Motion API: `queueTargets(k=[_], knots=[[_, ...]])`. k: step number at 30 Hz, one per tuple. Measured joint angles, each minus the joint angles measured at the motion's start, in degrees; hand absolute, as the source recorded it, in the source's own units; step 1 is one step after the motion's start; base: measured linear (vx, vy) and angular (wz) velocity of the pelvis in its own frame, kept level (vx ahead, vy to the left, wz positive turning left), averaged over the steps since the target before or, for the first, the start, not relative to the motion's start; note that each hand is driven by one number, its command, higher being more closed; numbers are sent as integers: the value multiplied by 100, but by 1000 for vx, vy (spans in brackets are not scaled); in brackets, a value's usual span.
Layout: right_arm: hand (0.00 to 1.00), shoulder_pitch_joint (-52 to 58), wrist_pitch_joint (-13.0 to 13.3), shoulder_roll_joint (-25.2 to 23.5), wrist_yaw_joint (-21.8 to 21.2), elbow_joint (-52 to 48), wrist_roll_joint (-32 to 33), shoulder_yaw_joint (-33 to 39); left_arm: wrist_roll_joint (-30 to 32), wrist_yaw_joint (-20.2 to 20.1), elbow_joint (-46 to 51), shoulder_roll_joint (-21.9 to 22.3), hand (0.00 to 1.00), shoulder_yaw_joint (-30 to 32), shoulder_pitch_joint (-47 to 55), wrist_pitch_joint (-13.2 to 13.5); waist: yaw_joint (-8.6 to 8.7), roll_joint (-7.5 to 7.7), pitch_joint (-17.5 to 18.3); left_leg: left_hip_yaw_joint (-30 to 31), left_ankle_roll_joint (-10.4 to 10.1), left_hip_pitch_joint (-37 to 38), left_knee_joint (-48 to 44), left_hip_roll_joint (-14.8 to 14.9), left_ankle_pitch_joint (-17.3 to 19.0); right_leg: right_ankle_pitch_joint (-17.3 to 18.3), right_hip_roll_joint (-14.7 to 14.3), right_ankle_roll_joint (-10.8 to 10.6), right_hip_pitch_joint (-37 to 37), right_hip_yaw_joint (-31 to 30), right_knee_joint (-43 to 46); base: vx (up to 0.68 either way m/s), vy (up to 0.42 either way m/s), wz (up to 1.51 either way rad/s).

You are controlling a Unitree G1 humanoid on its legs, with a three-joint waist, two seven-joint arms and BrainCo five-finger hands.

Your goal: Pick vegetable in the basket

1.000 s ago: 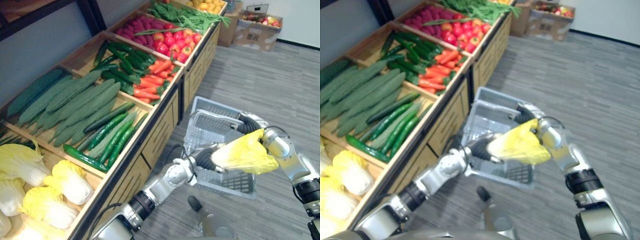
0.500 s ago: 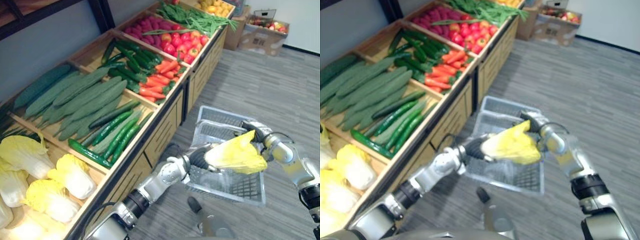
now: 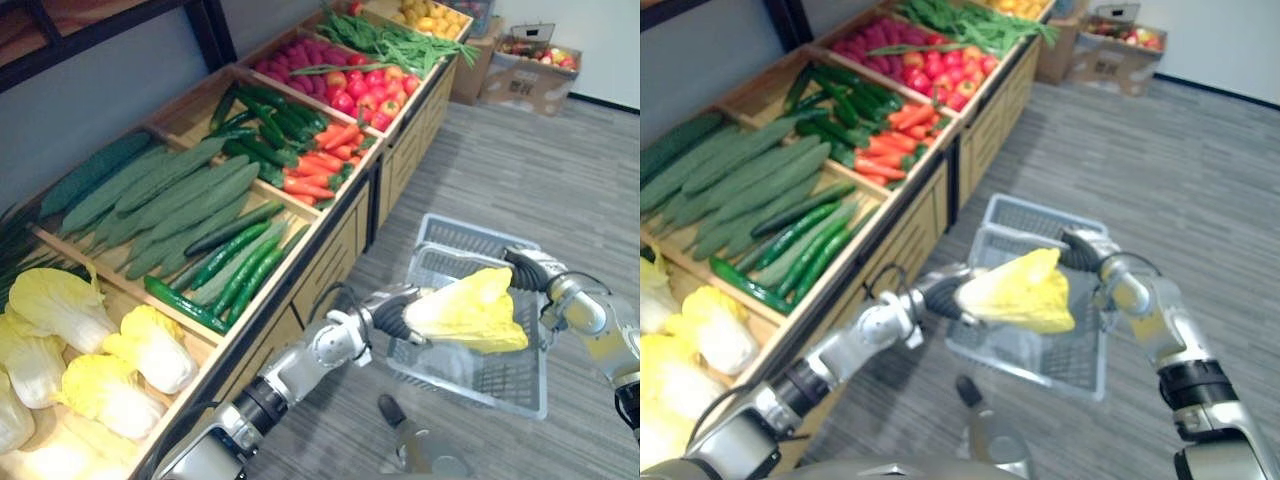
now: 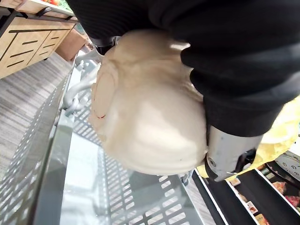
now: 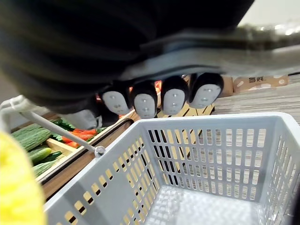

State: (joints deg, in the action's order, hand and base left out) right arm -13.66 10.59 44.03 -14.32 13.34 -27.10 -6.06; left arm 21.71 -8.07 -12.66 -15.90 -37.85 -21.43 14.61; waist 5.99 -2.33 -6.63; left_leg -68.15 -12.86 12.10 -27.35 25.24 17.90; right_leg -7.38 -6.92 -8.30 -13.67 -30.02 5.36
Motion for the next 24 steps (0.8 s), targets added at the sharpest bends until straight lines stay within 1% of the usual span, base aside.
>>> queueTargets(k=[5, 10, 15, 19, 24], knots=[[100, 5, 3, 0, -1, 36, 0, 116, 201, 3, 0, 19, 0, 0, 0, -1, -9, -2, 2, 27, 0, -12, -1, 2, 0, 0, 11, 0, 4, 27, 0, -2, 26, 2], [100, 110, 0, -2, -12, 39, -2, 159, 221, 8, -1, 133, 0, 3, -3, -14, -15, -4, 52, 133, 0, -92, -40, 25, 1, 0, 41, 0, -6, 107, -1, -6, 26, 9], [100, 166, -2, -3, -110, 37, -2, 246, 223, 13, -3, 258, 0, 5, -2, -23, -24, -8, 56, 143, -1, -96, -77, 34, 14, 0, 44, 0, -6, 111, 24, -5, 11, 1], [100, 167, -20, -6, -121, 36, -3, 371, 380, 13, -3, 269, 0, 5, 0, -27, -30, -31, 75, 145, -2, -97, -85, 42, 14, 0, 40, 0, -9, 115, 26, 0, 0, 0], [100, 234, -23, -6, -124, 36, -2, 434, 386, 13, -3, 344, 0, 5, 0, -27, -52, -44, 84, 169, -1, -114, -88, 47, 14, 0, 47, 0, -11, 136, 26, 0, 5, 1]])
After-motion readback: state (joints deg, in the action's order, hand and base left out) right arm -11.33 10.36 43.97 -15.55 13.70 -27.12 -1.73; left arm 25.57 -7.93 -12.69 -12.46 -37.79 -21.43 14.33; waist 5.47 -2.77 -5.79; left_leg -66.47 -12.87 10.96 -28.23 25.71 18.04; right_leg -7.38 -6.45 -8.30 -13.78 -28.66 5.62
